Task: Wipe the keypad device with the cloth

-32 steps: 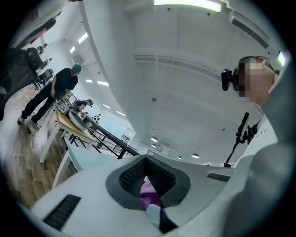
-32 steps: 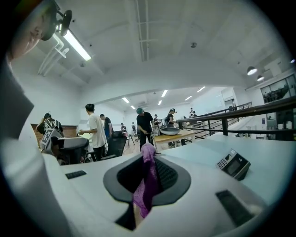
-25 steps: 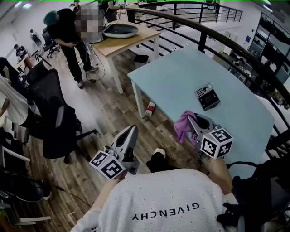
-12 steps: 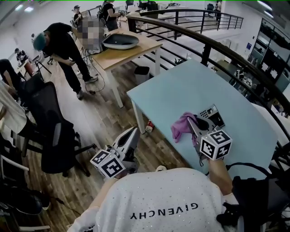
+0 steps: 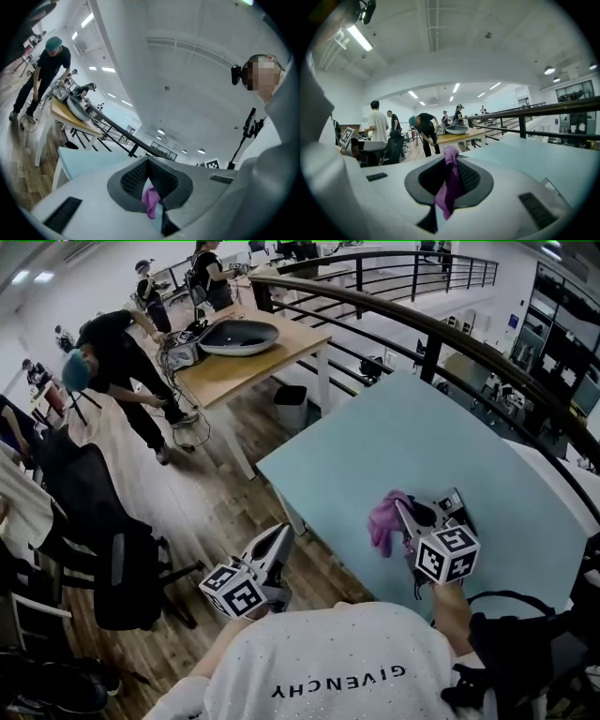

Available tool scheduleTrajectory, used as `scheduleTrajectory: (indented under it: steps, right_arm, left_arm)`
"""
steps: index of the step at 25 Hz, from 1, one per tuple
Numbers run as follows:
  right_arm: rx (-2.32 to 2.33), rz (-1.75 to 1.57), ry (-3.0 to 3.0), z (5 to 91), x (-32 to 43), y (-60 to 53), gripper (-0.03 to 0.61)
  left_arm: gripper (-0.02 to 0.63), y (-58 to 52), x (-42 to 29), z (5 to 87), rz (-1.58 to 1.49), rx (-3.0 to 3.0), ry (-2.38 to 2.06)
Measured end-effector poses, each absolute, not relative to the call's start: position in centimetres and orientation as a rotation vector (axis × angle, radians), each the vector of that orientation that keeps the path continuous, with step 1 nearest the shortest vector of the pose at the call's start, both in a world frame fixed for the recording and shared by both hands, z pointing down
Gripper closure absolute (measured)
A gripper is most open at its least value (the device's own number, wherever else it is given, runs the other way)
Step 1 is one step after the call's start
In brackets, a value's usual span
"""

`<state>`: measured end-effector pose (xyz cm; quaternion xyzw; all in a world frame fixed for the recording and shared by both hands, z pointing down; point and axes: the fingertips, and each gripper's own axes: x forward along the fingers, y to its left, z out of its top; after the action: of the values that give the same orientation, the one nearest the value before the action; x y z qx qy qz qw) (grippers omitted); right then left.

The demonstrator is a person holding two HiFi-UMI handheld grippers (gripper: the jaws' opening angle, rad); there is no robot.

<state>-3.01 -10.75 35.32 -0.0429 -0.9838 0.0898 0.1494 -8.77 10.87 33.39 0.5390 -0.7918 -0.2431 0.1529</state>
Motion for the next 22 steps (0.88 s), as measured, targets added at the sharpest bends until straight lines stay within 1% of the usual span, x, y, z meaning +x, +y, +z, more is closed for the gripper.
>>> scheduleTrajectory:
  steps: [3, 8, 13, 22]
  right_arm:
    - [-0.091, 0.286, -2.829, 36.9, -5.0, -11.0, 0.548]
    - [0.016, 0.301, -2.831, 38.7, -4.7, -10.9, 0.548]
    - [0.105, 0.31, -2.81, 40.2, -4.6, -12.5, 0.548]
    - [0.351, 0.344, -2.805, 40.6, -1.0, -14.8, 0.548]
  left_arm:
    - [0.621, 9.7, -10.6, 35.1, -0.652, 1.596, -2.22]
    - [0.621, 8.4, -11.5, 35.8, -0.67, 1.691, -2.13]
    - [0.621, 4.8, -13.2, 37.1, -0.695, 1.721, -2.048]
    - [0.621, -2.0, -14.4, 38.1, -0.617, 1.852, -1.899]
